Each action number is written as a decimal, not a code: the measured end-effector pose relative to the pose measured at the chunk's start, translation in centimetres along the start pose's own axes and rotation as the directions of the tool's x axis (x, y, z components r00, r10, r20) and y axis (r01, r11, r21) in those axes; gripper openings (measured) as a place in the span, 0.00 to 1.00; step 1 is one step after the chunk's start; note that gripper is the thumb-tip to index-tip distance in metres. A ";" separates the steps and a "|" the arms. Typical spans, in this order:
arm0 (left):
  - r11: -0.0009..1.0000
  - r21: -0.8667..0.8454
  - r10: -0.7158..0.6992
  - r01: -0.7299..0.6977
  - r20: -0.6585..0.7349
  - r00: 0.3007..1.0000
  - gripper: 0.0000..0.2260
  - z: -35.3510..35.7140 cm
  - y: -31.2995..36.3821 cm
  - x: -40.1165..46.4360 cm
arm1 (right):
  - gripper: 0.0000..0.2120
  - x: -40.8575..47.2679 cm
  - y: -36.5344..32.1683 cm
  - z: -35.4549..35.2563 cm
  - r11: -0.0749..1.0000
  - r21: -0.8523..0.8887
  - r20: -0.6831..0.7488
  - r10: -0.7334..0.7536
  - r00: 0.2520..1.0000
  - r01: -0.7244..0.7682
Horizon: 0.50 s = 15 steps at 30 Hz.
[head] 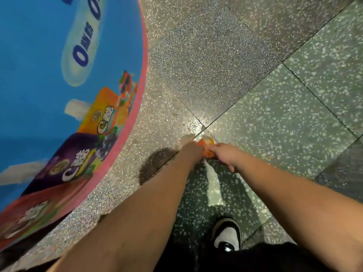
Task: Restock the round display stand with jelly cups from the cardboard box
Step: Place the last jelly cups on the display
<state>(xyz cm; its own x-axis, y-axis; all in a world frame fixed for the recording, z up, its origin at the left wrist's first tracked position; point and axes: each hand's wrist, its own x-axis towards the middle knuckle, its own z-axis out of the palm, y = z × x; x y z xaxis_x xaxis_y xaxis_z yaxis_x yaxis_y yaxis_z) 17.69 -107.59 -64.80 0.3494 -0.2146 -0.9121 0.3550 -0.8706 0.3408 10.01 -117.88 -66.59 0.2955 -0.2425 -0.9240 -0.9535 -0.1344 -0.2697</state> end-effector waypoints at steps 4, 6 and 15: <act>0.972 -0.233 -0.017 0.010 -0.024 1.000 0.17 -2.0 0.8 -7.7 | 0.24 -7.8 -1.0 -1.3 0.962 0.271 0.089 -0.016 0.996 -0.009; 0.940 -0.341 -0.017 0.009 -0.019 1.000 0.27 -3.2 1.6 -12.9 | 0.23 -13.3 -2.5 -2.8 0.911 0.411 0.140 -0.046 0.989 -0.016; 0.855 -0.446 0.195 -0.264 -0.194 0.961 0.16 -14.4 10.1 -43.9 | 0.16 -41.2 -14.5 -10.2 0.853 0.504 0.263 -0.302 0.916 0.137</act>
<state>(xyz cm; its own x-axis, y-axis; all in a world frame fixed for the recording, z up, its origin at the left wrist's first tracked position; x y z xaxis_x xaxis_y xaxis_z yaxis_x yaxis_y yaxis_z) 18.42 -100.61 -18.04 0.5736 -0.2899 -0.7661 0.5984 -0.4904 0.6336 12.25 -115.75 -21.85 0.5436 0.0711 -0.8363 -0.8023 0.3369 -0.4928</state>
